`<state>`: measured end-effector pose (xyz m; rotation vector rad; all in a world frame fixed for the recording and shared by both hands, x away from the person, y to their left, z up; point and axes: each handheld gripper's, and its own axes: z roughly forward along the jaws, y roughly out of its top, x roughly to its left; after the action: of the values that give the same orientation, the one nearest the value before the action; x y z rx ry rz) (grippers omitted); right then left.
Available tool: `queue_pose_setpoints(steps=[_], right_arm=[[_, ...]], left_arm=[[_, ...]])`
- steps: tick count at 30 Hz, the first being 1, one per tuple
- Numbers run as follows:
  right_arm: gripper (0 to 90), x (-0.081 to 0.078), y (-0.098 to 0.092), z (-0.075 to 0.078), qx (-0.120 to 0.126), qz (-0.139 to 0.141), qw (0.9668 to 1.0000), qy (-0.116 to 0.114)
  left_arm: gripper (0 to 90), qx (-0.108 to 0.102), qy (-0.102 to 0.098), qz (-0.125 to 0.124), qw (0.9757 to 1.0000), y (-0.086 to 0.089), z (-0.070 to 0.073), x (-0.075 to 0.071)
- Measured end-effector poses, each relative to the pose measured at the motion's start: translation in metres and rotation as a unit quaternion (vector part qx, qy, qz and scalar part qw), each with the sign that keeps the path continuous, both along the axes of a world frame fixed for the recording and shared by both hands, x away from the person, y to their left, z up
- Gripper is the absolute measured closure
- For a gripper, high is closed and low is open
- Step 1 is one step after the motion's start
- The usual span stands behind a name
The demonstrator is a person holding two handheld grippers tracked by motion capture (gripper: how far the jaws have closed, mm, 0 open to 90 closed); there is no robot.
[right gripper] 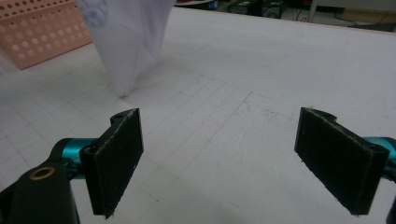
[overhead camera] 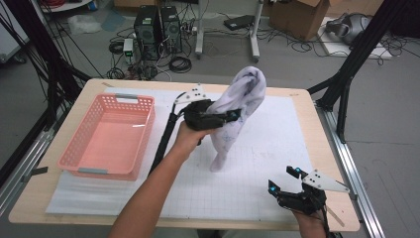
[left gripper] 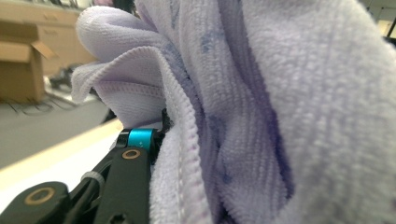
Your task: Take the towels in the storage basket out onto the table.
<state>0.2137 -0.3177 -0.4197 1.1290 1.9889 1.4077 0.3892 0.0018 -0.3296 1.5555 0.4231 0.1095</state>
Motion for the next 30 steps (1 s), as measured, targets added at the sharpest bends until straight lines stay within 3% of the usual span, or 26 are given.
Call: queue_pose_setpoints(steps=[6,8,9,10,11,12,13,14,15,17,20,26,30], right_arm=[[14.0,0.000,-0.006,-0.002,0.003,-0.007,1.0000,0.001],[14.0,-0.001,-0.006,-0.002,0.005,-0.007,1.0000,0.002],[14.0,-0.001,-0.007,-0.002,0.006,-0.008,0.9999,0.005],[14.0,-0.001,-0.007,-0.002,0.005,-0.009,0.9999,0.004],[14.0,0.000,-0.008,-0.003,0.004,-0.010,0.9999,0.003],[14.0,0.000,-0.008,-0.003,0.004,-0.010,0.9999,0.003],[14.0,0.000,-0.009,-0.003,0.006,-0.009,0.9999,0.004],[14.0,0.000,-0.009,-0.003,0.005,-0.009,0.9999,0.003],[14.0,0.000,-0.009,-0.003,0.006,-0.009,0.9999,0.006],[14.0,0.000,-0.009,-0.004,0.006,-0.008,0.9999,0.006],[14.0,0.000,-0.007,-0.003,0.005,-0.005,1.0000,0.006],[14.0,0.000,-0.003,-0.002,0.001,-0.001,1.0000,0.004],[14.0,0.001,-0.002,-0.002,0.002,0.001,1.0000,0.004]], left_arm=[[52.0,0.025,0.037,-0.003,0.9990,-0.024,-0.035,0.014],[50.0,0.047,0.057,0.006,0.9973,-0.029,-0.050,0.022],[46.6,0.059,0.074,0.027,0.9952,-0.030,-0.064,0.028],[43.7,0.059,0.074,0.027,0.9952,-0.030,-0.064,0.028],[38.3,0.068,0.095,0.056,0.9915,-0.028,-0.077,0.034],[31.5,0.068,0.095,0.056,0.9915,-0.028,-0.077,0.034],[25.4,0.073,0.107,0.075,0.9888,-0.025,-0.081,0.036],[22.4,0.078,0.111,0.089,0.9867,-0.021,-0.082,0.037],[20.5,0.091,0.112,0.119,0.9824,-0.016,-0.082,0.039],[19.7,0.094,0.105,0.144,0.9794,-0.003,-0.080,0.038],[19.5,0.086,0.093,0.161,0.9789,0.019,-0.072,0.032],[18.7,0.076,0.072,0.153,0.9828,0.048,-0.066,0.008],[18.7,0.092,0.058,0.151,0.9826,0.061,-0.067,-0.009]])
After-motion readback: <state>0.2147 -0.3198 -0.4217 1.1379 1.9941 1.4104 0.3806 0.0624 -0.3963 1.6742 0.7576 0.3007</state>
